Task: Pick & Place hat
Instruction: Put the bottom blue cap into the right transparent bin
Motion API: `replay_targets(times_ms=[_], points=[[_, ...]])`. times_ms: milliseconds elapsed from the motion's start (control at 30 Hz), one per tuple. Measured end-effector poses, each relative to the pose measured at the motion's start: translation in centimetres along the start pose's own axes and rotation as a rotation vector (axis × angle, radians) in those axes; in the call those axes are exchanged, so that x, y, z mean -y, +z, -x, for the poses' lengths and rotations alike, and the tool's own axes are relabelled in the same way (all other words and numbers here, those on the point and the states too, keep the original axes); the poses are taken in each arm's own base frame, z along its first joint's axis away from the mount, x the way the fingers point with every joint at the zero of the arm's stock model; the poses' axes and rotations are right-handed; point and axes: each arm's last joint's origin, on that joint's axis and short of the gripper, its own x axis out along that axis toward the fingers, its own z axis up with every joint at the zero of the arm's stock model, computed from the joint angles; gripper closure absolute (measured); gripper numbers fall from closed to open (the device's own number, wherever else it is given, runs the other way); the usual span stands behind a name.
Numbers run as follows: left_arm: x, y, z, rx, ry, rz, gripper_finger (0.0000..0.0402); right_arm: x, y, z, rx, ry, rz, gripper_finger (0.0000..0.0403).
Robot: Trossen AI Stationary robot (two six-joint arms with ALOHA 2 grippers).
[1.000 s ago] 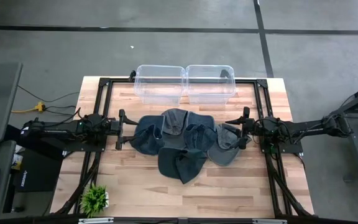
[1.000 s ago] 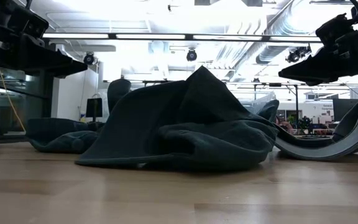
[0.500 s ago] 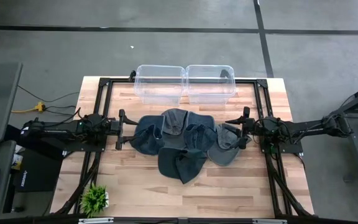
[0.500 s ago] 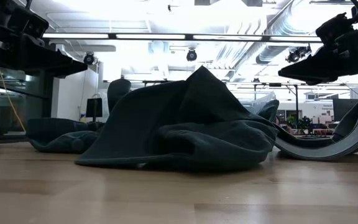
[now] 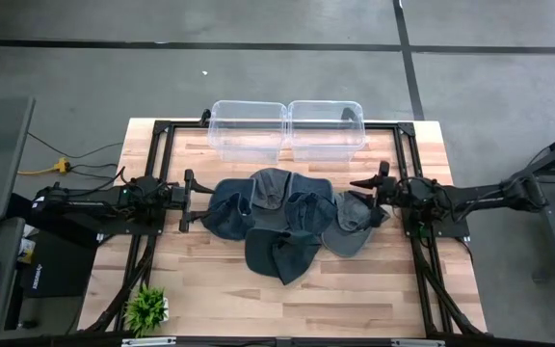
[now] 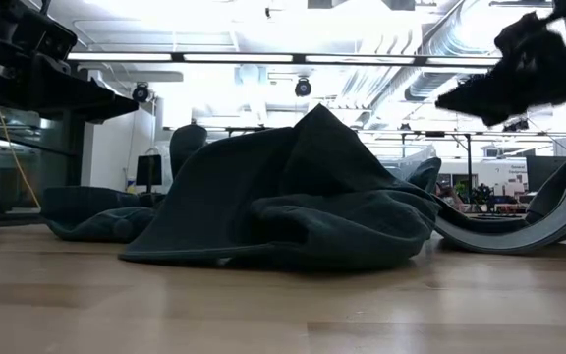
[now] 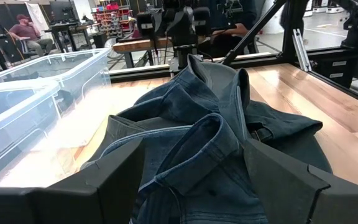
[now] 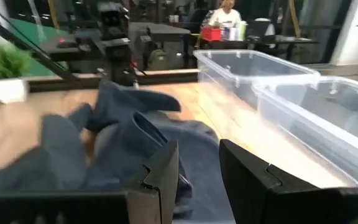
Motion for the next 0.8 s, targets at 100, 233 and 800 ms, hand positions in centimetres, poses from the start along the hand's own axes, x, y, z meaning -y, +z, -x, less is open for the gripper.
replay_targets(times_ms=[100,233,800], points=[[0.0,0.0,0.0,0.000,0.000,0.000,0.0128,-0.3,1.8,-0.4,-0.045,0.046,0.006,0.0291],[0.0,0.0,0.0,0.000,0.000,0.000,0.0128,-0.8,4.1,-1.5,-0.102,0.103,0.059,0.0289],[0.0,0.0,0.0,0.000,0.000,0.000,0.0128,-3.7,5.0,-9.0,-0.368,0.313,0.179,0.0126]])
